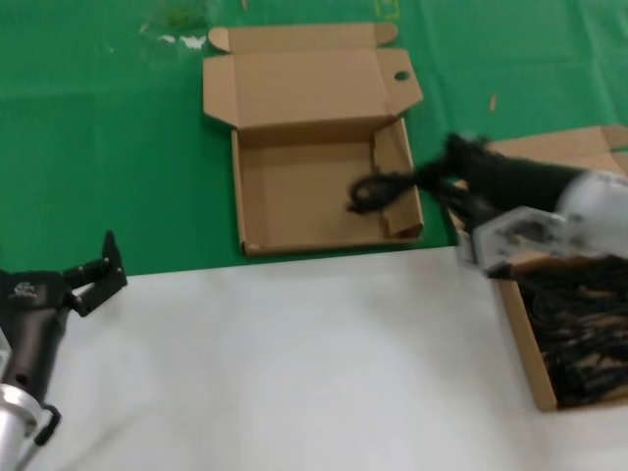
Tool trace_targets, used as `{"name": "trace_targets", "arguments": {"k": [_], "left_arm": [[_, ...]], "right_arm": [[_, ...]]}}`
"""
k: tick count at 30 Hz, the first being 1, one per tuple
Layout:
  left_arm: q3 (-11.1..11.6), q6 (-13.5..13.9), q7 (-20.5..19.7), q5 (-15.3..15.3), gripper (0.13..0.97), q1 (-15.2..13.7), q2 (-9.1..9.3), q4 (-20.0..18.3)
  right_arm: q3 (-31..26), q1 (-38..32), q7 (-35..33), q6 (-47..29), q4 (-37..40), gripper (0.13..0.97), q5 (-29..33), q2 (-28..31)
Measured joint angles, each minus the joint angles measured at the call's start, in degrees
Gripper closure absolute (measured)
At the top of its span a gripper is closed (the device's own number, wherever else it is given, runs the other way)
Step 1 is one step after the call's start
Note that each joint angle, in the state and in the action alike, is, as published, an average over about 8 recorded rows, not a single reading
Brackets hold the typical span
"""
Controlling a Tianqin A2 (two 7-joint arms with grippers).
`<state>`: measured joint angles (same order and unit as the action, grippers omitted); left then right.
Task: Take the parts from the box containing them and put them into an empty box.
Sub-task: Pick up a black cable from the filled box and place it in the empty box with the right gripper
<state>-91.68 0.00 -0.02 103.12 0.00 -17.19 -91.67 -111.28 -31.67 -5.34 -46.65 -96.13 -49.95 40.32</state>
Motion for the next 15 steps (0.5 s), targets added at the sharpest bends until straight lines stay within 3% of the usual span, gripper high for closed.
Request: {"name": "trace_targets", "arguments": {"k": [8, 15], "left_arm": [[0.0, 0.0, 0.0, 0.0, 0.132, 0.0, 0.0, 0.0], [0.0, 0.0, 0.0, 0.0, 0.132, 0.0, 0.0, 0.0]], "right_arm": [[-8.0, -11.7, -12.0, 7.1, 19.8, 0.897, -1.0, -14.9], [-10.3, -15.3, -17.8, 10.4, 28.8, 0.897, -3.8, -19.7]]}}
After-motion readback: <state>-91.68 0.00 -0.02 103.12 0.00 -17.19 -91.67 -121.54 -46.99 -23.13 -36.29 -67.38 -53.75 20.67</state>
